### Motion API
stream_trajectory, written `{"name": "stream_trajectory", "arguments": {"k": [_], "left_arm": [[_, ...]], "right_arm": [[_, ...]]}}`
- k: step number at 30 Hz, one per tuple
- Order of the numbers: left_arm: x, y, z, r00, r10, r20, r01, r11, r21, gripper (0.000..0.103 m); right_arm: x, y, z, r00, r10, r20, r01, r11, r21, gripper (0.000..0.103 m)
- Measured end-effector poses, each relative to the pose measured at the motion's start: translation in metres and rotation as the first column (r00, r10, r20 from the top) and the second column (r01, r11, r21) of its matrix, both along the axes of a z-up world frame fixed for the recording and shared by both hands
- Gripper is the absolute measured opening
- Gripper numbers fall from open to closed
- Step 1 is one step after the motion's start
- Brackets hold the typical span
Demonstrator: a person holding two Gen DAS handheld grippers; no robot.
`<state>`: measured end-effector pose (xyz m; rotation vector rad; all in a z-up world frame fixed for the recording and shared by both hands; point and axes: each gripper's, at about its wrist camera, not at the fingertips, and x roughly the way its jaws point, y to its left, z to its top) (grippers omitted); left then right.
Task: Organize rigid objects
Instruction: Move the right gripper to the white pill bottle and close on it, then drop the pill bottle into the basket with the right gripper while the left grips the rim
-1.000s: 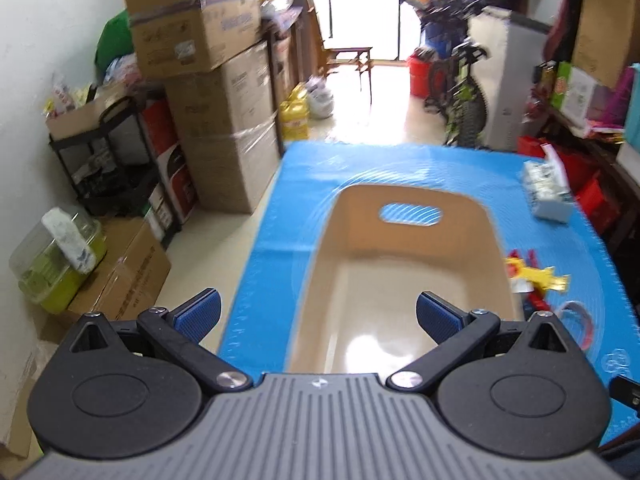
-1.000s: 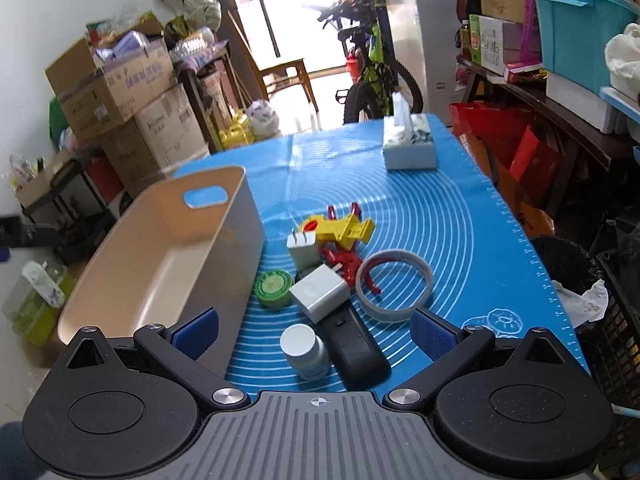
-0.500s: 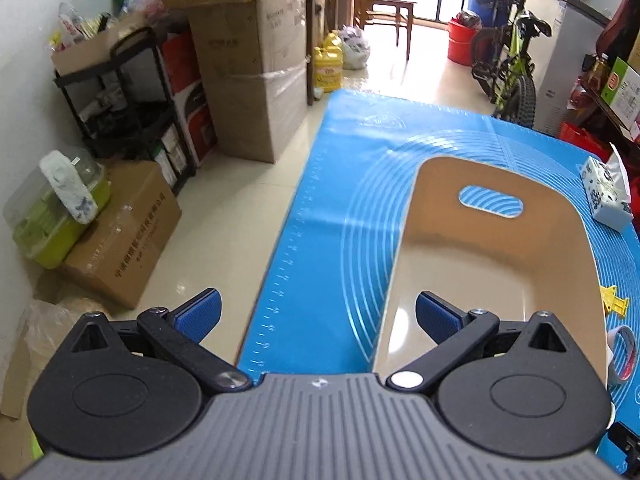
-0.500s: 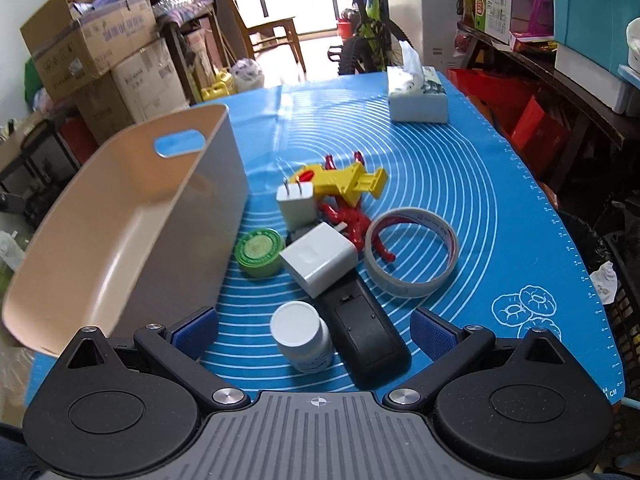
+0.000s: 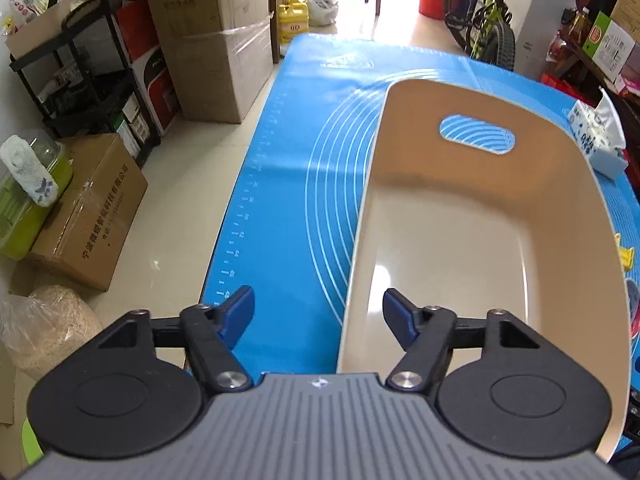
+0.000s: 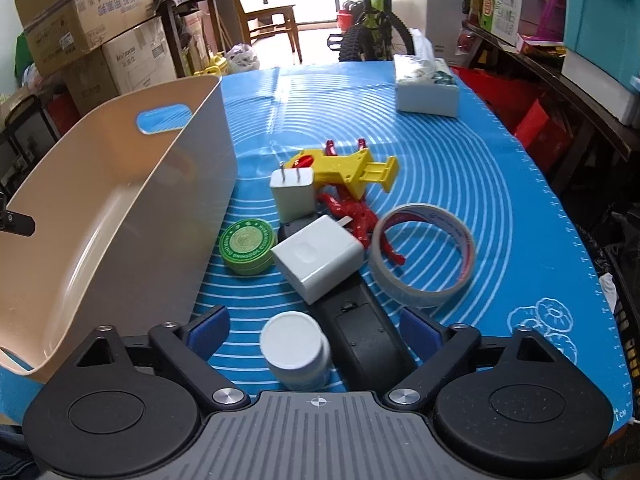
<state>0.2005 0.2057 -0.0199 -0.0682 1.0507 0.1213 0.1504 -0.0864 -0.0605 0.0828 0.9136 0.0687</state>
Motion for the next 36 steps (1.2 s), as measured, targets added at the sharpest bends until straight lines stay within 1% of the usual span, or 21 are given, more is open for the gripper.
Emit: {"name": "stream_trajectory", "arguments": {"k": [1, 2, 3, 5, 7, 9, 11, 12, 13, 14, 15, 16, 20, 25, 30, 32, 36], "left_arm": [[0.0, 0.0, -0.001, 1.0, 0.001, -0.009, -0.001, 1.0, 0.002, 0.049], [0.0, 0.0, -0.003, 1.0, 0.001, -0.018, -0.001, 1.0, -0.003, 0.038], [0.001, 0.001, -0.004, 1.0, 0.003, -0.025, -0.003, 1.0, -0.011, 0.035], [0.001, 0.003, -0.005, 1.0, -0.002, -0.028, 0.001, 0.999, -0.039, 0.027], [0.002, 0.001, -0.004, 1.0, -0.013, -0.027, 0.012, 0.999, -0.046, 0.023], [0.001, 0.0, -0.004, 1.0, -0.018, -0.025, 0.017, 0.999, -0.037, 0.023], [0.002, 0.001, -0.004, 1.0, -0.015, -0.023, 0.014, 0.998, -0.055, 0.02], [0.002, 0.002, -0.004, 1.0, -0.013, -0.022, 0.011, 0.998, -0.063, 0.019], [0.002, 0.002, -0.005, 1.0, -0.013, -0.022, 0.011, 0.998, -0.068, 0.017], [0.003, 0.002, -0.005, 1.0, -0.017, -0.021, 0.015, 0.997, -0.076, 0.012], [0.003, 0.002, -0.004, 1.0, -0.023, -0.02, 0.021, 0.996, -0.087, 0.011], [0.003, 0.001, -0.004, 1.0, -0.025, -0.019, 0.023, 0.996, -0.081, 0.011], [0.003, 0.001, -0.005, 0.999, -0.027, -0.018, 0.026, 0.996, -0.084, 0.011], [0.003, 0.002, -0.005, 1.0, -0.022, -0.017, 0.02, 0.996, -0.092, 0.011], [0.003, 0.001, -0.006, 1.0, -0.018, -0.018, 0.016, 0.995, -0.094, 0.01], [0.003, 0.001, -0.006, 1.0, -0.021, -0.017, 0.019, 0.995, -0.099, 0.005], [0.003, 0.0, -0.006, 1.0, -0.024, -0.017, 0.022, 0.995, -0.099, 0.005]], "right_arm": [[0.0, 0.002, -0.001, 1.0, 0.005, 0.001, -0.005, 1.0, 0.0, 0.09], [0.001, 0.004, -0.001, 1.0, 0.01, 0.003, -0.01, 1.0, 0.001, 0.089], [0.001, 0.006, 0.0, 1.0, 0.013, 0.008, -0.013, 1.0, 0.003, 0.088], [0.001, 0.008, 0.0, 1.0, 0.016, 0.012, -0.016, 1.0, 0.008, 0.083], [0.001, 0.01, -0.001, 1.0, 0.02, 0.009, -0.02, 1.0, 0.012, 0.08], [0.0, 0.011, -0.002, 1.0, 0.028, 0.008, -0.028, 1.0, 0.01, 0.075], [-0.001, 0.013, -0.004, 0.999, 0.035, 0.002, -0.035, 0.999, 0.004, 0.065], [0.0, 0.013, -0.005, 0.999, 0.035, -0.001, -0.035, 0.999, 0.006, 0.063], [0.0, 0.013, -0.005, 0.999, 0.034, -0.003, -0.034, 0.999, 0.014, 0.058], [0.0, 0.013, -0.005, 0.999, 0.033, -0.003, -0.033, 0.999, 0.017, 0.05], [0.0, 0.013, -0.004, 0.999, 0.035, 0.002, -0.035, 0.999, 0.017, 0.045], [0.0, 0.013, -0.004, 0.999, 0.036, 0.006, -0.037, 0.999, 0.012, 0.041], [-0.001, 0.015, -0.002, 0.999, 0.044, 0.014, -0.045, 0.999, 0.004, 0.04], [-0.004, 0.015, 0.008, 0.998, 0.035, 0.054, -0.034, 0.999, -0.016, 0.04], [-0.001, 0.011, 0.035, 0.992, 0.009, 0.124, -0.008, 1.0, -0.007, 0.04], [0.005, 0.012, 0.049, 0.989, 0.001, 0.151, -0.002, 1.0, 0.009, 0.04], [0.015, 0.023, 0.076, 0.973, 0.022, 0.229, -0.031, 0.999, 0.033, 0.04]]}}
